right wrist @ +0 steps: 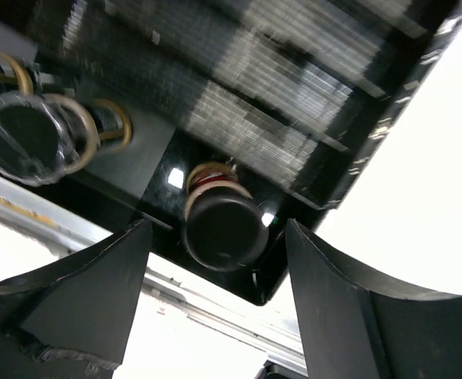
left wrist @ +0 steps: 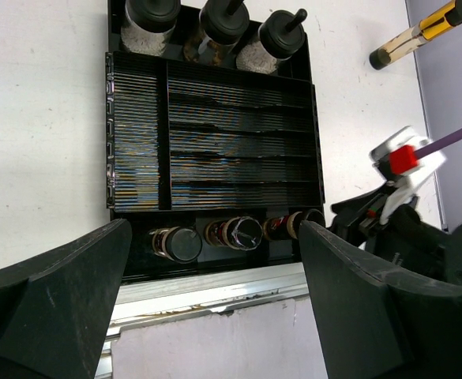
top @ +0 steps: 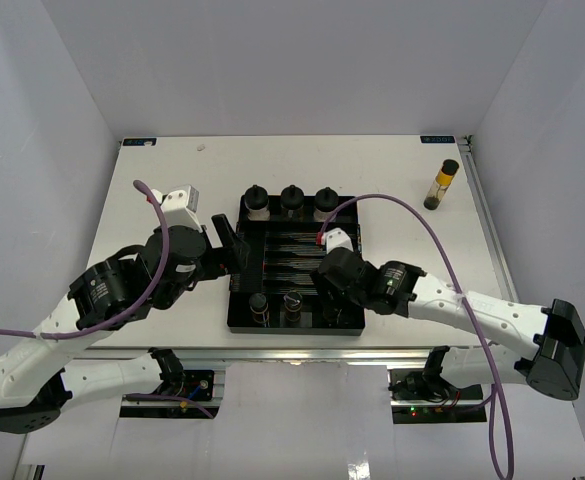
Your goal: Organize the condiment bottles
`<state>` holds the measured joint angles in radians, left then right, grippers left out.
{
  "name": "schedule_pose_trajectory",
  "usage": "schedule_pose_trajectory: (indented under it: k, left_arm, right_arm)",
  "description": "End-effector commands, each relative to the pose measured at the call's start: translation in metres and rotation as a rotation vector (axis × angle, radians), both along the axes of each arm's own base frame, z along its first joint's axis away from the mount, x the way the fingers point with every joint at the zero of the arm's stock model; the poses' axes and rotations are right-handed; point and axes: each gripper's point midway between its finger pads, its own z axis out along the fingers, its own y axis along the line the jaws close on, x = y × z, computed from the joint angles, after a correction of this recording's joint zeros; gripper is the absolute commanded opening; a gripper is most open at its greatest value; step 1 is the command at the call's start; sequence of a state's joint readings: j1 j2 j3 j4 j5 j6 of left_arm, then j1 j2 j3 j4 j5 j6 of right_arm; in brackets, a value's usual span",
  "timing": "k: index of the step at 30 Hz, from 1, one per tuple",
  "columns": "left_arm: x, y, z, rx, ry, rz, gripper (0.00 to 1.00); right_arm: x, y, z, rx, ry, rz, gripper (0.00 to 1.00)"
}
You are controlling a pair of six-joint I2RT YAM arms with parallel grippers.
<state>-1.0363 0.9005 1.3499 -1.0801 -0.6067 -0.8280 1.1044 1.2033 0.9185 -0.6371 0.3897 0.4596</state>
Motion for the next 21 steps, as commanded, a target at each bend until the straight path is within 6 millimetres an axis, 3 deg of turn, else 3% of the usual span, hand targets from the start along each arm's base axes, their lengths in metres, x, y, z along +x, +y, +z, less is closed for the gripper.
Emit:
schedule_pose_trajectory:
  k: [1,2,6,12,17,21]
  left_arm:
    - [0.002,0.001,0.007,-0.011,-0.018,0.008,0.98]
    - [0.002,0.0,0.008,-0.008,-0.017,0.005,0.98]
    - [0.003,-0.006,0.009,-0.008,-0.019,-0.018,0.98]
    - [0.006,-0.017,-0.004,0.054,0.007,-0.052,0.98]
    - [0.009,-0.025,-0.005,0.072,0.004,-0.078,0.98]
    - [0.014,-0.032,-0.012,0.114,0.011,-0.088,0.98]
  right_arm:
    - [0.031,-0.018,0.07,0.021,-0.156,-0.139,0.76]
    - [0.043,-0.023,0.091,0.046,-0.19,-0.177,0.76]
    - [0.089,-0.061,0.14,0.115,-0.274,-0.297,0.76]
    - [0.167,-0.154,0.174,0.1,-0.368,-0.561,0.78]
    - [0.216,-0.209,0.181,0.095,-0.359,-0.682,0.79]
    - [0.251,-0.238,0.162,0.05,-0.304,-0.739,0.8]
